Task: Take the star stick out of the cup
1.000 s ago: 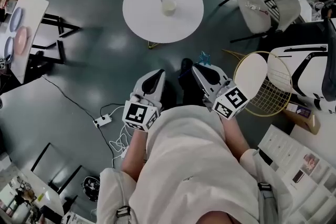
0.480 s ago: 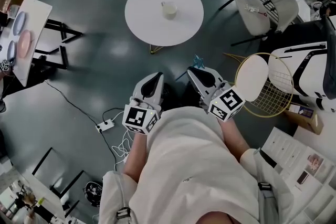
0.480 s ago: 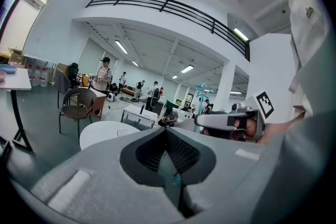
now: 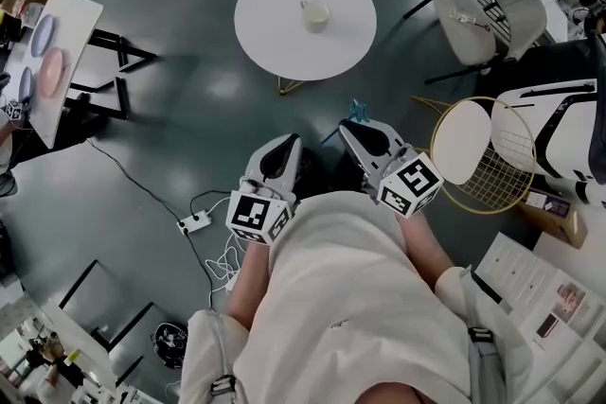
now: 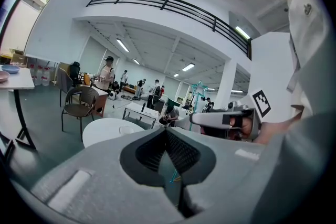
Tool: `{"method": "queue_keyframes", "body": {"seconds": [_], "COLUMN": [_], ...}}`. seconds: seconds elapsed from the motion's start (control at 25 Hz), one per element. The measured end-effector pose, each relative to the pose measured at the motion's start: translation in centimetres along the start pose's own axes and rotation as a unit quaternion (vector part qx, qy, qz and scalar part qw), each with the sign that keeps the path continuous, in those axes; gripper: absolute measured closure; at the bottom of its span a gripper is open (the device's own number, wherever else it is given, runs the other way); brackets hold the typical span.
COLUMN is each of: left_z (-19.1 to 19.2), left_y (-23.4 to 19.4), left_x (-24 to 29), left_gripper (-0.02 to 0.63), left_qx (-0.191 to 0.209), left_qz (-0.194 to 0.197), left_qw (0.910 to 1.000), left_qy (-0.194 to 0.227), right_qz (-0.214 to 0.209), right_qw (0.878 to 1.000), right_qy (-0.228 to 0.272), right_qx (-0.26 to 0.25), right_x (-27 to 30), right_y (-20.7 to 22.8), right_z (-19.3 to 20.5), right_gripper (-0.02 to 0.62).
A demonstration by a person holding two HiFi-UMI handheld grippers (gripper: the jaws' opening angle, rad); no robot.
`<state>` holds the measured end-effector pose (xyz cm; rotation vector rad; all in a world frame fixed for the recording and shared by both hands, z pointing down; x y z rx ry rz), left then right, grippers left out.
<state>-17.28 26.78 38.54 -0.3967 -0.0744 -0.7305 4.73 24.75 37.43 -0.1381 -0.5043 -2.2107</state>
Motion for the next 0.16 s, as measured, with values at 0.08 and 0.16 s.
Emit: {"method": "queue_keyframes", "body": {"seconds": [0.08,0.16], "left_z": [-0.02,-0.03], "left_y": [-0.10,-0.18], "left_x": [0.01,0.02], "left_gripper": [0.600,0.600], "left_qx": [0.001,0.001], "left_qz": [0.002,0.003], "left_qw": [1.0000,1.0000], "left_qy": [-0.001,-0.001], "right_qz": [-0.002,-0.005], "right_qw": [1.000,1.000], "right_qy": [0.001,0.003], "right_qx": [-0.003,-0.005], "right_x": [0.12,0.21], "right_y": [0.01,0.00], "right_z": [0.00,-0.01], "right_gripper": [0.574,0.574]}}
Point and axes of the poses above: the fingertips, and each gripper's own axes: x forward along the fingers, y to its right, z out of its underside, the point moved 10 cm from there along -x, backward along the fingers, and after that the axes turned 7 degrees about z, right-handed, at the moved point
